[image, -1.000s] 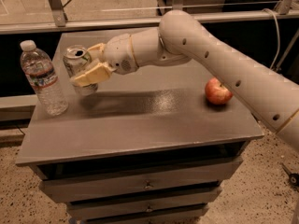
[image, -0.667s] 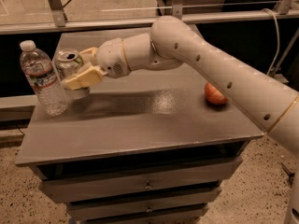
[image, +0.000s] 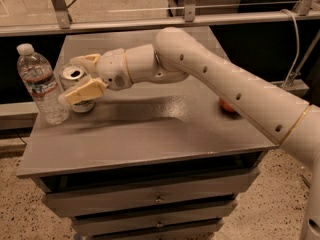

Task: Move 7up can near water bottle

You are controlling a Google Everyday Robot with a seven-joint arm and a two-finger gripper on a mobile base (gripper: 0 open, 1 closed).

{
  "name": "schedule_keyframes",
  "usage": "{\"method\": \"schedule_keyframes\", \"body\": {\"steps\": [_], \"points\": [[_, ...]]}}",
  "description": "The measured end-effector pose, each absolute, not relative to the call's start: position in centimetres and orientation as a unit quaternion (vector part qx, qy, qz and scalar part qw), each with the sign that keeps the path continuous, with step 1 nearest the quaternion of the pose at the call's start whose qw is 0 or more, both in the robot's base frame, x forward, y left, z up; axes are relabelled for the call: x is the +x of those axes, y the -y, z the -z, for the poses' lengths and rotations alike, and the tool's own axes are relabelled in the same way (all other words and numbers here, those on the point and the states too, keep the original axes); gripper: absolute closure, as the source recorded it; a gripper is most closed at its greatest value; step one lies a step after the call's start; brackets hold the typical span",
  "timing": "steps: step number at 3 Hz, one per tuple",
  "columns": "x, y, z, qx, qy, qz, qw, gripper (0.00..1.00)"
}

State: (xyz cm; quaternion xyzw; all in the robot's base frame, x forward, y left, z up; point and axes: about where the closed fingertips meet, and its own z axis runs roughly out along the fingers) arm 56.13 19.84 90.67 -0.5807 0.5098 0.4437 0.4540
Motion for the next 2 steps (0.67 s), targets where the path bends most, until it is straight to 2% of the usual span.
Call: {"method": "schedule_keyframes", "body": {"steps": [2], "points": [[56.49,-19.94,-88.85,-0.570,-0.516,-0.447,0.457,0.00]]}}
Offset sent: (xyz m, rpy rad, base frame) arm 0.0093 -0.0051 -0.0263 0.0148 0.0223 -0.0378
